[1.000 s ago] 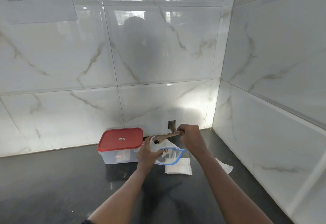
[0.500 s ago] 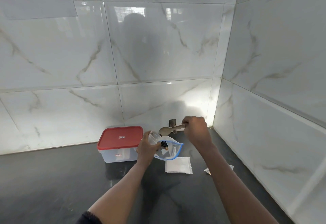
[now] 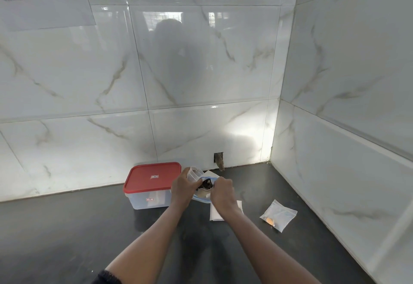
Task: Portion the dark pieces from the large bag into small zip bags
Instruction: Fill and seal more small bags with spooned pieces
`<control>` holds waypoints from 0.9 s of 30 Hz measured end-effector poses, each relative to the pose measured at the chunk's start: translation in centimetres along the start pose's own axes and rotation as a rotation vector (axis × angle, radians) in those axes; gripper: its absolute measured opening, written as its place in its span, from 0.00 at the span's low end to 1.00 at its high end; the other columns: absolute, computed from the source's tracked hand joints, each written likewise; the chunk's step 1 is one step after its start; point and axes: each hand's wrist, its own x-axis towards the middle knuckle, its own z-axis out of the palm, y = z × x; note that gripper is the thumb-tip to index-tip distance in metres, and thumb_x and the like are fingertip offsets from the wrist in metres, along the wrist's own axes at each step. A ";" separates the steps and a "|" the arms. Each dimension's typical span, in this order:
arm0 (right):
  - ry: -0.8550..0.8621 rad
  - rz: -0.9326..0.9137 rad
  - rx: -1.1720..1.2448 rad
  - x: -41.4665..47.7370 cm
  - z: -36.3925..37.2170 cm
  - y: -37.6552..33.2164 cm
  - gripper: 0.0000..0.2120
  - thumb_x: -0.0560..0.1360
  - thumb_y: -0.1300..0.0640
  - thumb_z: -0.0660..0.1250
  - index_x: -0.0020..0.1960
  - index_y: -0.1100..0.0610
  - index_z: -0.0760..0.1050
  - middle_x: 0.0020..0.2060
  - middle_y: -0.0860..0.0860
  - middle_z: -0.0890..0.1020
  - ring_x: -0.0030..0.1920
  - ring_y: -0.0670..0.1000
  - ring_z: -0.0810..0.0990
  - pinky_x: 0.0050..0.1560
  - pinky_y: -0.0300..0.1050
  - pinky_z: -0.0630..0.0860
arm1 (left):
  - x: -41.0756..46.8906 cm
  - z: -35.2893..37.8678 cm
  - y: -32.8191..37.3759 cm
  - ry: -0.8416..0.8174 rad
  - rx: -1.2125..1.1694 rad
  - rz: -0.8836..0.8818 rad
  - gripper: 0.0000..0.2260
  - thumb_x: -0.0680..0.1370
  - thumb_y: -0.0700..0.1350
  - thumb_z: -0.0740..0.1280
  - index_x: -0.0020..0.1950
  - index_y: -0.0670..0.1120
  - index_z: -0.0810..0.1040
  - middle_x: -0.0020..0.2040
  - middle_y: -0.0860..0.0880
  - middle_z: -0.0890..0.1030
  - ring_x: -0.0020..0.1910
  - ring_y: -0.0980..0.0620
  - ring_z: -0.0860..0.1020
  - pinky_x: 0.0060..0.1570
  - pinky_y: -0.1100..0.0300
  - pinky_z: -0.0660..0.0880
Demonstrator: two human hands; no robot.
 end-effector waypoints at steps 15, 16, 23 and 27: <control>0.036 0.243 0.170 1.7 2.6 -2.0 0.12 0.78 0.66 0.58 0.58 0.66 0.76 0.58 0.58 0.79 0.59 0.52 0.78 0.54 0.40 0.74 | 0.6 -0.7 0.7 0.013 0.016 0.063 0.11 0.69 0.46 0.73 0.50 0.47 0.80 0.45 0.50 0.83 0.43 0.51 0.79 0.42 0.64 0.69; 0.037 0.258 0.193 1.8 2.5 -2.0 0.12 0.78 0.66 0.58 0.59 0.66 0.76 0.57 0.58 0.80 0.59 0.53 0.78 0.54 0.40 0.73 | 0.6 -0.8 0.8 0.011 0.013 0.068 0.11 0.69 0.45 0.73 0.50 0.47 0.80 0.45 0.51 0.83 0.43 0.52 0.79 0.42 0.66 0.68; -0.041 0.362 0.515 3.3 3.1 -3.2 0.14 0.81 0.64 0.54 0.66 0.63 0.69 0.45 0.49 0.74 0.36 0.41 0.69 0.31 0.19 0.68 | 1.3 -1.1 0.8 -0.012 0.023 0.106 0.12 0.67 0.46 0.74 0.49 0.50 0.81 0.44 0.53 0.84 0.42 0.54 0.80 0.42 0.65 0.73; 0.061 0.417 0.590 4.3 3.8 -2.7 0.15 0.83 0.60 0.51 0.66 0.61 0.70 0.51 0.51 0.76 0.52 0.45 0.75 0.41 0.26 0.69 | 1.6 -1.3 0.6 -0.005 0.035 0.122 0.15 0.65 0.51 0.73 0.51 0.51 0.81 0.43 0.52 0.84 0.42 0.51 0.81 0.45 0.58 0.76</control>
